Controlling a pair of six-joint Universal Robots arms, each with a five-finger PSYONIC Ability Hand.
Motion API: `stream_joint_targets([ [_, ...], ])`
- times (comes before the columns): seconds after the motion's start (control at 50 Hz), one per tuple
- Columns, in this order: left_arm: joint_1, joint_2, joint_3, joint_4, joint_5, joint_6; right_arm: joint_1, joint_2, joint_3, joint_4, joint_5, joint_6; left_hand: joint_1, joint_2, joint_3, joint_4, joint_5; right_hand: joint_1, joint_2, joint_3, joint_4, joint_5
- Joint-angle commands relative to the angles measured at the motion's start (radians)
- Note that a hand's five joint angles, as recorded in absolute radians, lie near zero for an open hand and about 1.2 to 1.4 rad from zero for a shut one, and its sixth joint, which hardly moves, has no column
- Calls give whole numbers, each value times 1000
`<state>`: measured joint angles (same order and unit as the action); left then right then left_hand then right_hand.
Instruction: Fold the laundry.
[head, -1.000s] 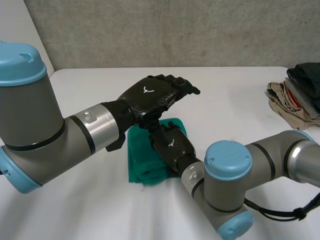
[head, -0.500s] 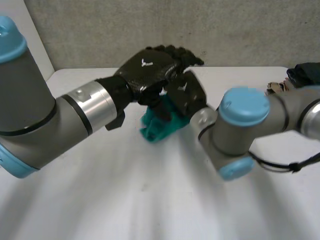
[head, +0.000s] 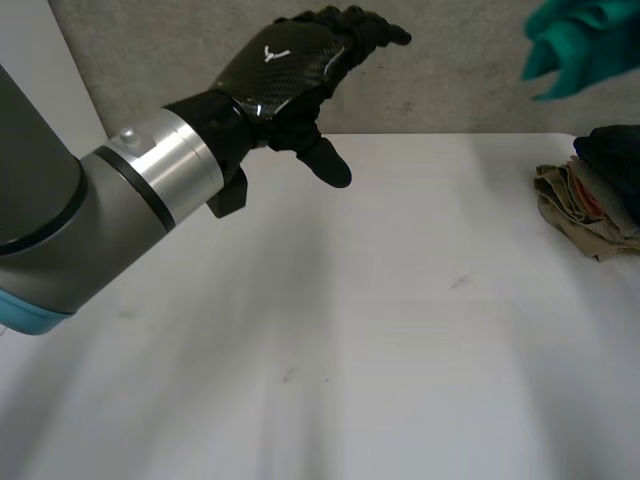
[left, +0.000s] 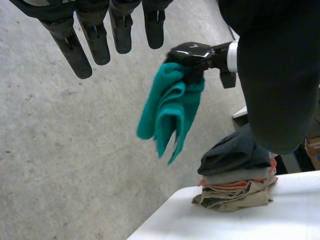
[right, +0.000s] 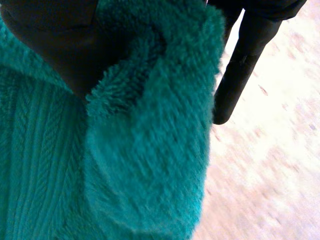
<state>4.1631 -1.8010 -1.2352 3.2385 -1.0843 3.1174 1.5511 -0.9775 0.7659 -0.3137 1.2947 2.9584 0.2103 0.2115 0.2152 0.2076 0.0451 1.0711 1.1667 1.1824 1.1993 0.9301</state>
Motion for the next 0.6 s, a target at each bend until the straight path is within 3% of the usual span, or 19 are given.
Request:
stream_joint_targets([
  [0.02, -26, -44, -12, 1, 1, 4, -256, 190, -13, -24, -253, 71, -23, -24, -28, -20, -33, 325, 230, 214, 197, 292],
  [0.18, -34, -89, -58, 1, 3, 13, -417, 381, 49, -58, -406, -38, -20, -21, -25, -18, -30, 325, 230, 214, 197, 292],
  [0.26, -38, -100, -61, 3, 1, 12, -436, 376, 128, -59, -497, -136, -20, -21, -25, -18, -30, 325, 230, 214, 197, 292],
  [0.34, -46, -101, -52, 1, 1, 12, -434, 335, 170, -59, -520, -160, -17, -19, -22, -15, -27, 325, 230, 214, 197, 292],
  [0.48, -61, -89, -44, 3, 1, 10, -434, 209, 219, -51, -489, -142, -17, -19, -22, -15, -27, 325, 230, 214, 197, 292],
  [0.6, -78, -80, -44, 3, 1, 10, -436, 112, 217, -58, -273, -105, -17, -19, -22, -15, -27, 325, 230, 214, 197, 292],
])
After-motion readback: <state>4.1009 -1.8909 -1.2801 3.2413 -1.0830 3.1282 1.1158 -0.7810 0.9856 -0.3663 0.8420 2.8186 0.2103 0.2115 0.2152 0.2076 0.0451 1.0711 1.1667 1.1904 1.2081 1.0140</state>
